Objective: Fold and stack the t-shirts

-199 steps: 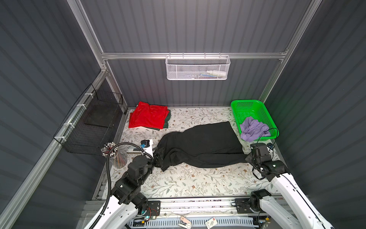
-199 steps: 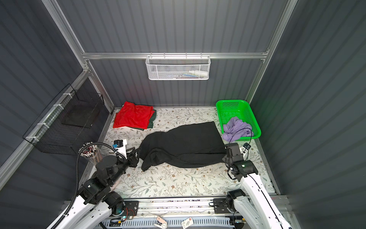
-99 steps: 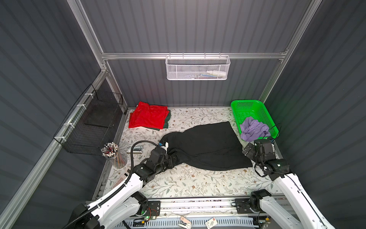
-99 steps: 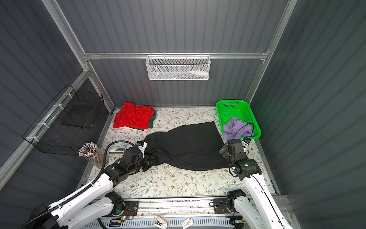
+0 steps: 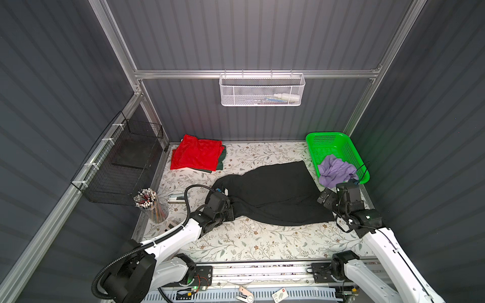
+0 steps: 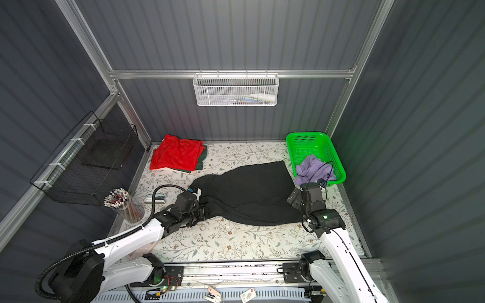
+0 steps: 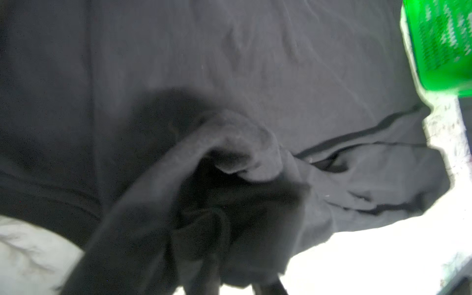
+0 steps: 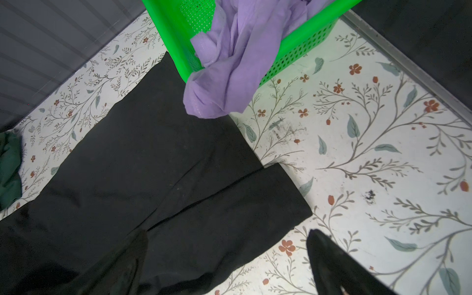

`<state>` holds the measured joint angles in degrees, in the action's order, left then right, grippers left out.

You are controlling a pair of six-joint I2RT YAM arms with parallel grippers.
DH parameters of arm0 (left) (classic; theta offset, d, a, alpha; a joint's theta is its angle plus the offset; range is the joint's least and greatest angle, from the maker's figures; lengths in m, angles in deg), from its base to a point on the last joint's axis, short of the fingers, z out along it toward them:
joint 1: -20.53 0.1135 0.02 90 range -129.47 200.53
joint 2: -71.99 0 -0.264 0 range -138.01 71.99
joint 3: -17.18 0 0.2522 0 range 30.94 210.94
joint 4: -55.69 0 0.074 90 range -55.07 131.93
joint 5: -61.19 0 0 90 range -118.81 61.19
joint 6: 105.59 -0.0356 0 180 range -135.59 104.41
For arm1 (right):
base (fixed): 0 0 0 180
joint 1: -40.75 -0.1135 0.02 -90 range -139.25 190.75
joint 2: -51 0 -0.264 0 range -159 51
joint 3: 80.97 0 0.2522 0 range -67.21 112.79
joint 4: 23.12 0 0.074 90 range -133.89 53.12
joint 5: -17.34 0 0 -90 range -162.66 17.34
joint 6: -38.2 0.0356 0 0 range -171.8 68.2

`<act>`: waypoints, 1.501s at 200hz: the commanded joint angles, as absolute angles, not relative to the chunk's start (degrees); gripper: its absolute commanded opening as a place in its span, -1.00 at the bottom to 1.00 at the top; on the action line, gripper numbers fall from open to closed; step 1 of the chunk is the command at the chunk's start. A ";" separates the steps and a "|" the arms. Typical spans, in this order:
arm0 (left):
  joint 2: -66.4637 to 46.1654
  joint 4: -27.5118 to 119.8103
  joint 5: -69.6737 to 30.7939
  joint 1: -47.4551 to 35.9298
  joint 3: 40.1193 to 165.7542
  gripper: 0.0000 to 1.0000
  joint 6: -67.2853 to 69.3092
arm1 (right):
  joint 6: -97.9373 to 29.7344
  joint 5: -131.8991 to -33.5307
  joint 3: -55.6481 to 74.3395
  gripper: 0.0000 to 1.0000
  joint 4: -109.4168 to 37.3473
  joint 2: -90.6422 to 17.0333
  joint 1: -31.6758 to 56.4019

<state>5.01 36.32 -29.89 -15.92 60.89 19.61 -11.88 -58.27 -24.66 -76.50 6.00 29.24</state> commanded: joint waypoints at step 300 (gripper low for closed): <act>31.38 -4.42 6.75 -17.75 79.45 0.33 -4.31 | -15.32 -58.39 -23.20 0.98 -72.17 -7.13 29.23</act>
<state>29.30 -3.46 6.80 -17.69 80.04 -4.13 -14.57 -60.30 -23.72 -71.21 -6.15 29.24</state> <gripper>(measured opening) 0.563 0.991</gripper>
